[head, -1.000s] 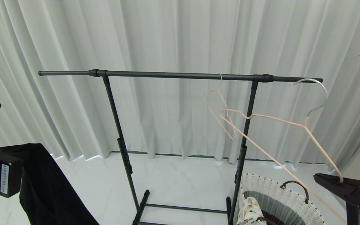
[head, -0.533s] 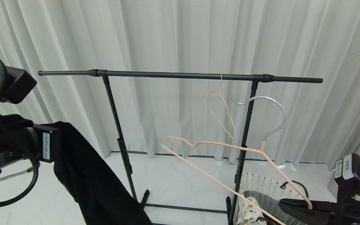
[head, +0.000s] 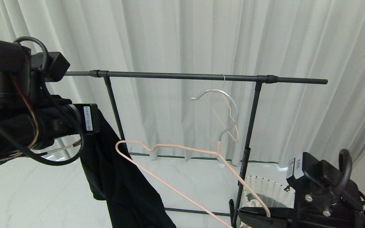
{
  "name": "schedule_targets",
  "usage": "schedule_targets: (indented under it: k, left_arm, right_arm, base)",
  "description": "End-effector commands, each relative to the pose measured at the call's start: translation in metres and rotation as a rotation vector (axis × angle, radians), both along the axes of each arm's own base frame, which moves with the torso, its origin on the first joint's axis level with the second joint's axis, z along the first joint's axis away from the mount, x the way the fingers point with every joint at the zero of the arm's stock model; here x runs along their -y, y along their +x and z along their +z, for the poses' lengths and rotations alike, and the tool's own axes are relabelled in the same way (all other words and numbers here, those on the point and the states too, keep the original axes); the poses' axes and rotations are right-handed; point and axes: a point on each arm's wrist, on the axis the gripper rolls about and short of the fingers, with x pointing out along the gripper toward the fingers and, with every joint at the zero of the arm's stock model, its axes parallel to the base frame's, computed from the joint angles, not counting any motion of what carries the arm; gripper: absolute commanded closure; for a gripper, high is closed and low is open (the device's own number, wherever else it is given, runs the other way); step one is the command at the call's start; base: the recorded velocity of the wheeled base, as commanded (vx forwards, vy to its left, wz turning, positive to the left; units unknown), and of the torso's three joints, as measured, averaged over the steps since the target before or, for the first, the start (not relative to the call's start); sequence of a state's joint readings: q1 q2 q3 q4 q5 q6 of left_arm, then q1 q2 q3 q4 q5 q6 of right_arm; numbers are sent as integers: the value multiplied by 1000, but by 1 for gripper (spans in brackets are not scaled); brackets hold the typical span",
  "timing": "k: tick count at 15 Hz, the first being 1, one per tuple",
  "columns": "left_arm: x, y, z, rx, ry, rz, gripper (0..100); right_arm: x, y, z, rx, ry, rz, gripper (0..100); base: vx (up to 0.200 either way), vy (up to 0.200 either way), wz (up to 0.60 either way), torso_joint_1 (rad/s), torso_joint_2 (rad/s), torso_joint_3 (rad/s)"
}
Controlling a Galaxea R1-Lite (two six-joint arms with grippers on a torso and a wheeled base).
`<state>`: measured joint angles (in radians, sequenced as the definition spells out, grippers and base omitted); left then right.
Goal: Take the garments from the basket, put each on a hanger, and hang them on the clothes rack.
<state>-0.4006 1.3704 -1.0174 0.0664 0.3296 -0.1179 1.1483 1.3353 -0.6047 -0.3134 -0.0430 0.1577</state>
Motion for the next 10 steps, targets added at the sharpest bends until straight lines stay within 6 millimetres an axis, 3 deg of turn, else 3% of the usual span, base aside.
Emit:
schedule_targets:
  k: [1, 4, 10]
  left_arm:
    - [5, 11, -10, -39, 21, 9, 100]
    - [11, 9, -10, -38, 22, -20, 100]
    - [14, 5, -6, -26, 16, -36, 100]
  right_arm:
    - [-6, 1, -5, -12, -22, 8, 100]
    - [-8, 2, -8, -27, -28, 17, 100]
    - [-35, 14, -18, -36, 38, -2, 100]
  base:
    - [0, 0, 0, 0, 0, 0]
    - [0, 0, 0, 0, 0, 0]
    - [0, 0, 0, 0, 0, 0]
